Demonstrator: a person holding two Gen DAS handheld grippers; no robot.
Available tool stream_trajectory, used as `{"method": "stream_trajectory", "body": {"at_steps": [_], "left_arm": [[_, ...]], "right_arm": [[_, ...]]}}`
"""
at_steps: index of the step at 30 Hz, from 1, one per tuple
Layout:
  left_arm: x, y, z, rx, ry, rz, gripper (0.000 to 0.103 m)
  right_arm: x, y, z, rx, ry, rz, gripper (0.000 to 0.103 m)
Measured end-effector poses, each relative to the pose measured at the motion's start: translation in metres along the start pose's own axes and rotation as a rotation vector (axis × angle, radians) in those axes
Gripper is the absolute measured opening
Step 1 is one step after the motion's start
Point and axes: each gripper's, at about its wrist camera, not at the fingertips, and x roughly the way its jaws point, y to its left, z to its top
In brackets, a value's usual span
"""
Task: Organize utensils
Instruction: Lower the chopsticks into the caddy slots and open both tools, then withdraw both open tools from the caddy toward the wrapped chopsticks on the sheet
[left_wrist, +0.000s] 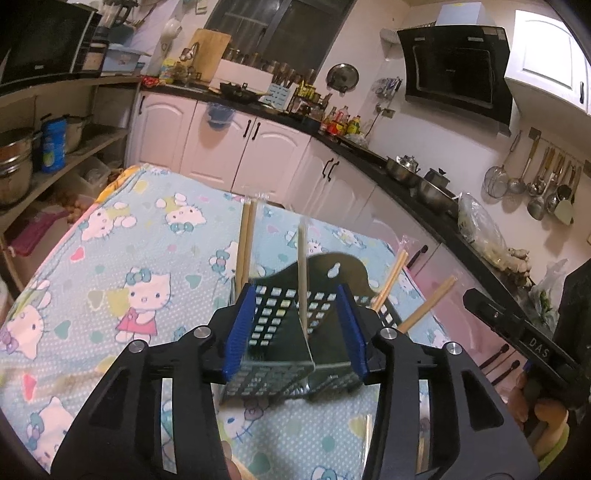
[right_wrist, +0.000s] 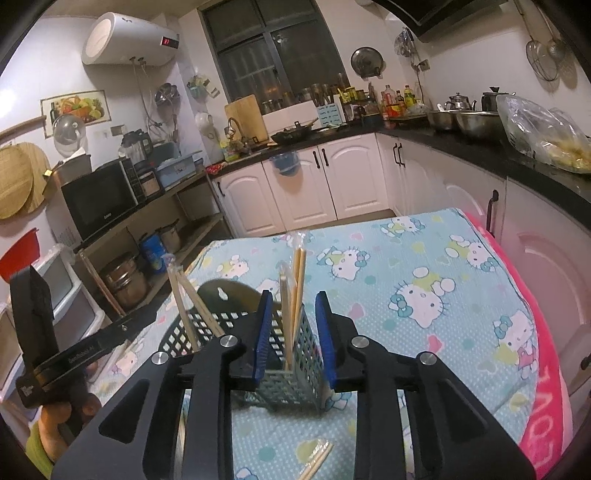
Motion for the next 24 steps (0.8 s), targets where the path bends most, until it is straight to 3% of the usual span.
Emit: {"method": "stream_trajectory", "body": {"at_steps": [8,16,24], "left_arm": [[-0.009,-0.002,-0.013,0.000,0.022,0.003,0.051],[-0.022,-0.001,-0.022,-0.008,0.031,-0.009,0.074],[-0.032,0.004,-0.035,-0.017,0.052,0.000,0.081]], "right_arm": [[-0.015,0.000,-0.008,-0.007,-0.004,-0.014,0.029],[-0.031,0.005,-0.018,-0.019,-0.006,-0.009,0.037],[-0.041,0.010,-0.033,-0.029,0.015,0.002,0.044]]}}
